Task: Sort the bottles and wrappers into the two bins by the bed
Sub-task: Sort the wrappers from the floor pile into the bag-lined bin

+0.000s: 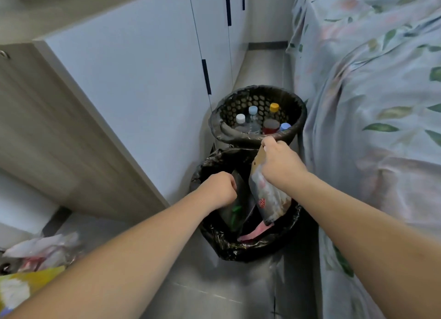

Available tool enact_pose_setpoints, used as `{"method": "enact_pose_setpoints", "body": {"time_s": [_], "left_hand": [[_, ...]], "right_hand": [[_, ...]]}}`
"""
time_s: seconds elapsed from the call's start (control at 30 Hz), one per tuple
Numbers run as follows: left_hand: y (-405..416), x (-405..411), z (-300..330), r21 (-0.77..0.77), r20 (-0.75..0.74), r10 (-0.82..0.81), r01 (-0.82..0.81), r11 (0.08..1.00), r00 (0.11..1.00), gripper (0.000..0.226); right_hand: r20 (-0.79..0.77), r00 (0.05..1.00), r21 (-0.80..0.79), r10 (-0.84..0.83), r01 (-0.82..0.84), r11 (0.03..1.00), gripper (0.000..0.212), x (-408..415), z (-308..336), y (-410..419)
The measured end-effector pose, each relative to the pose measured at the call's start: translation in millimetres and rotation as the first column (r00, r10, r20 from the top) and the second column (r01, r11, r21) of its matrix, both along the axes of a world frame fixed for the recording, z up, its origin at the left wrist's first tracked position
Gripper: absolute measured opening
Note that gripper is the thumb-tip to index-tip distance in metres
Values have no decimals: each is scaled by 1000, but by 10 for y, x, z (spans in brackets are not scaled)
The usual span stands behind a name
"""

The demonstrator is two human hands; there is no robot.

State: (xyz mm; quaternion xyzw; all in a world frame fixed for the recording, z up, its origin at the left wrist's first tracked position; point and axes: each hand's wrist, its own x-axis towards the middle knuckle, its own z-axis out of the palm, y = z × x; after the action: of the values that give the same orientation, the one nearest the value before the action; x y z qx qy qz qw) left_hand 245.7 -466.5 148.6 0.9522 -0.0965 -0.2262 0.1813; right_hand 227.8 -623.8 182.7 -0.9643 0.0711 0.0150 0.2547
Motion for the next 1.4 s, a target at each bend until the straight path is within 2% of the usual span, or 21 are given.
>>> {"method": "enact_pose_setpoints", "body": {"time_s": [0.13, 0.23, 0.33, 0.5, 0.73, 0.87, 1.03, 1.23, 1.4], "left_hand": [[114, 14, -23, 6, 49, -4, 4, 1000, 999, 22], [178, 5, -8, -34, 87, -20, 23, 999, 996, 19], [233, -46, 58, -71, 135, -39, 49, 996, 990, 17], [434, -183, 257, -96, 184, -38, 56, 994, 982, 22], [1159, -415, 624, -59, 154, 13, -4, 998, 988, 21], [1865, -531, 723, 50, 96, 50, -55, 997, 994, 23], [2932, -655, 748, 122, 119, 149, -163, 979, 982, 19], [4265, -776, 536, 103, 155, 314, -332, 938, 937, 16], [5230, -941, 96, 53, 200, 501, -520, 853, 842, 17]], "right_hand": [[-63, 997, 31, -47, 49, 998, 30, 43, -22, -25], [-144, 989, 3, -24, 25, 1000, 27, 45, -28, -15], [-172, 985, -18, 26, -30, 999, 27, 21, -8, 27], [-134, 981, -62, 140, -149, 987, 40, -84, 58, 281], [-157, 932, -62, 326, -339, 939, 41, -293, 300, 990], [-180, 878, -80, 444, -463, 883, 40, -367, 407, 1559], [-201, 801, -127, 564, -592, 796, 43, -364, 442, 2512], [-211, 704, -146, 678, -709, 690, 42, -276, 283, 3943], [-237, 603, -147, 762, -798, 585, 41, -230, -23, 5092]]}}
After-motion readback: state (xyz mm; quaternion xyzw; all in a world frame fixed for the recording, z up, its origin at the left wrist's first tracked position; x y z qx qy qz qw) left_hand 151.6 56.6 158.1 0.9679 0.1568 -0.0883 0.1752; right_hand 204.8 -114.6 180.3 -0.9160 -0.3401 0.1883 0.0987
